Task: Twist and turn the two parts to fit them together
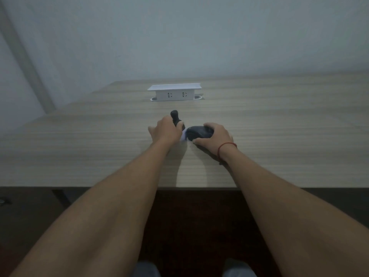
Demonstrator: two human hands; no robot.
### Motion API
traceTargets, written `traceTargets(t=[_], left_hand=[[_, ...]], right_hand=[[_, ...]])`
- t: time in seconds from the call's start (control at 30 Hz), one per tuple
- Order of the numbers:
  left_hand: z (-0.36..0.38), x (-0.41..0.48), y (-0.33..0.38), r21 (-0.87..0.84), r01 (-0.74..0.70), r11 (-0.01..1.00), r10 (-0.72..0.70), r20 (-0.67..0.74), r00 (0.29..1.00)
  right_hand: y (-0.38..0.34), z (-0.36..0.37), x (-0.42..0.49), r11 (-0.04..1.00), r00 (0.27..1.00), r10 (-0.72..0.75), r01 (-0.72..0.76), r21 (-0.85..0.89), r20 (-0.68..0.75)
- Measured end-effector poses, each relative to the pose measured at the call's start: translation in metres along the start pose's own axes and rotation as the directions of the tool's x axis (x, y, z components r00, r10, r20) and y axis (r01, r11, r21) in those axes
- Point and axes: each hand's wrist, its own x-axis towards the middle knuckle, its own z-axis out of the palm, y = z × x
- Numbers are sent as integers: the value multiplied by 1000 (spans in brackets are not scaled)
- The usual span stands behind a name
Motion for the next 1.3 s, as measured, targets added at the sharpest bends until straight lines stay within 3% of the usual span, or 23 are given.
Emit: traceTargets(t=[0.1, 0.23, 0.4, 0.53, 0.63, 0.67, 0.8, 0.9, 0.97, 1.1, 1.3], left_hand=[[-2, -1, 9, -186, -38, 982, 30, -43, 999], [-2, -4, 7, 28, -19, 999, 19, -7, 1000], [1, -5, 6, -209, -82, 974, 77, -32, 997], [-1, -5, 6, -42, -81, 996, 79, -34, 996], [-1, -8, 16, -193, -166, 967, 154, -75, 985], [1, -9, 19, -216, -156, 964, 146, -59, 987], [2, -10, 20, -5, -49, 999, 49, -60, 997], [2, -11, 16, -106, 35, 994, -42, -67, 997], [7, -13, 14, -252, 69, 965, -78, -27, 997], [0, -16, 8, -425, 11, 905, 28, 85, 996], [-16, -4, 1, -424, 119, 898, 17, 304, 953]], right_hand=[[1, -2, 2, 1000, 1000, -2, 2, -8, 12], [3, 0, 3, 1000, 1000, -8, 8, 15, 12], [5, -1, 5, 999, 1000, -20, 19, 36, 14], [6, 0, 6, 999, 1000, -18, 18, 34, 8], [4, 2, 6, 999, 1000, -5, 5, 38, -3], [4, 2, 5, 999, 1000, -2, 2, 48, -12], [2, 0, 3, 986, 1000, 14, -9, 164, -28], [3, -3, 3, 977, 999, 4, 4, 211, -36], [4, -3, 4, 980, 998, 8, 5, 197, -63], [2, 2, 5, 976, 989, 50, -19, 215, -141], [-3, 6, 7, 973, 980, 87, -45, 225, -178]])
